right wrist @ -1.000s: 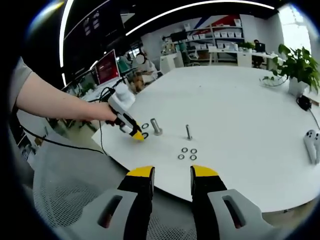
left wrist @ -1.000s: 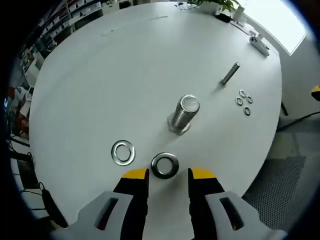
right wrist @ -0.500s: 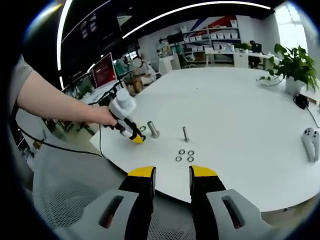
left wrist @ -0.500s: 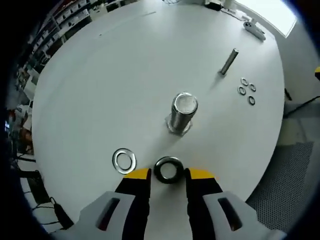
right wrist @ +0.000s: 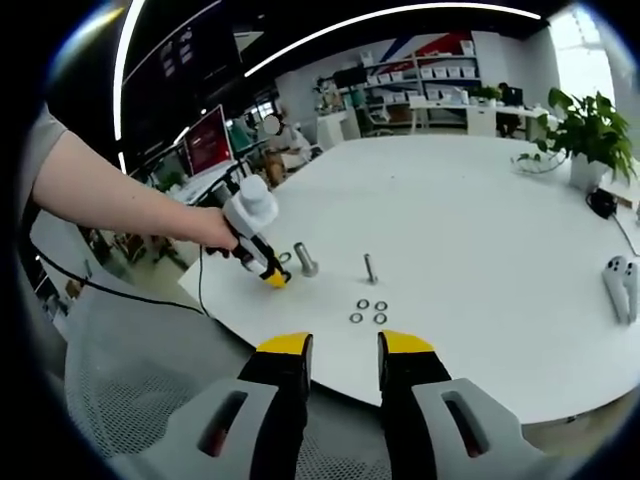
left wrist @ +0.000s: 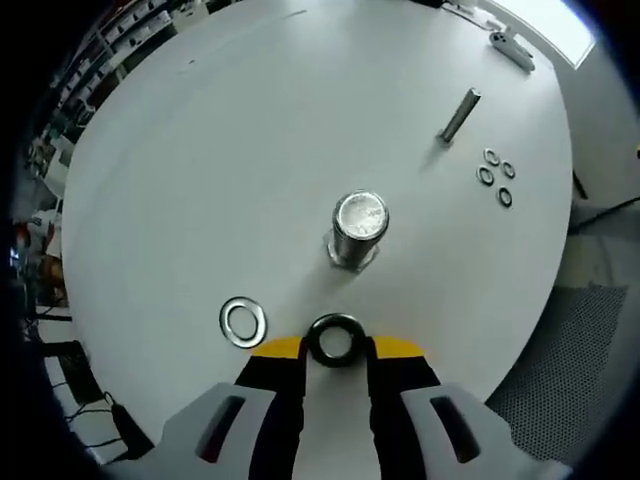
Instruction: Place the washer onto the threaded stud by aligning its center hole with the stud, sliding it down to the base, and recovering from edge contact or off-axis alignment until the washer reaches the visible bottom stop.
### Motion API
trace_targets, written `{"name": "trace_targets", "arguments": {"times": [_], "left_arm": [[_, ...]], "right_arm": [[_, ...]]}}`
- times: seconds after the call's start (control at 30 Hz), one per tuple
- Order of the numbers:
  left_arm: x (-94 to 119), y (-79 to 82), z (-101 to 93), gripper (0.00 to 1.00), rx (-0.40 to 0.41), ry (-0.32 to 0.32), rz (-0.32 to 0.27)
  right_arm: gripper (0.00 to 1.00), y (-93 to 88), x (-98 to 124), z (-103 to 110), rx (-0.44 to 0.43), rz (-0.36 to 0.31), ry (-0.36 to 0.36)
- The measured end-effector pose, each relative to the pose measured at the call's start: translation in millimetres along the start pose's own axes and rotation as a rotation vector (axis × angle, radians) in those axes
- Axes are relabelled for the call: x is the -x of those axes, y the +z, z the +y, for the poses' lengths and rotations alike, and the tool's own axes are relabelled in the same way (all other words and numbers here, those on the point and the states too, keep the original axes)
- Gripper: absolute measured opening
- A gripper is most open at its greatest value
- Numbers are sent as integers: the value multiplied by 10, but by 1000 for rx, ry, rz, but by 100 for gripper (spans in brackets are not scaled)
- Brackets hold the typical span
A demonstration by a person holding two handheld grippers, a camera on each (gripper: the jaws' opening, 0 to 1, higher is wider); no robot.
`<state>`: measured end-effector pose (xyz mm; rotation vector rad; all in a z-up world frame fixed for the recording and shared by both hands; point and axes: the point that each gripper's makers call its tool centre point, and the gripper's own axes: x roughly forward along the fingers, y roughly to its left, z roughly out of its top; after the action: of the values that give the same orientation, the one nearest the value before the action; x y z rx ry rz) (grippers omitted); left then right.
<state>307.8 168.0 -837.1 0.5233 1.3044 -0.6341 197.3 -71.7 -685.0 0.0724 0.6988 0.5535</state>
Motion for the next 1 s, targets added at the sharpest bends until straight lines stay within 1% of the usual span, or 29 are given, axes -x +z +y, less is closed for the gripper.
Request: {"name": "trace_targets", "arguments": {"times": [0.1,0.13,0.23,0.4,0.5,0.57,0.63,0.67,0.7,0.77,1.0], "left_arm": [[2,3,-18,21,15,12,6],[10,-10,-52,21,26,19,21],[4,-1,-91,21,7,19,23],[-2,3,-71,21,7,5,45],[-3,3,-63,20,11,11,55],[2,1,-65,20,14,16,50],[9,-3,-61,20,36,26,28],[3,1,-62,20,79,36,2],[3,5,-63,20,99,39,-12],[15,-3,-67,20,106,38,-17],[12,-1,-69,20,84,27,-7]], "right_arm": [[28,3,0,-4,0,-1,-2],[28,5,0,-7,-1,-2,-3],[28,10,3,-14,-3,-6,-6],[28,6,4,-12,0,-3,-6],[28,12,4,-11,-2,-6,-5],[28,20,6,-9,-5,-10,-5],[28,20,6,-11,-6,-11,-5],[28,21,7,-10,-6,-11,-6],[28,22,8,-11,-5,-12,-6],[28,25,7,-13,-7,-12,-7],[28,19,1,-7,-4,-6,-3]]}}
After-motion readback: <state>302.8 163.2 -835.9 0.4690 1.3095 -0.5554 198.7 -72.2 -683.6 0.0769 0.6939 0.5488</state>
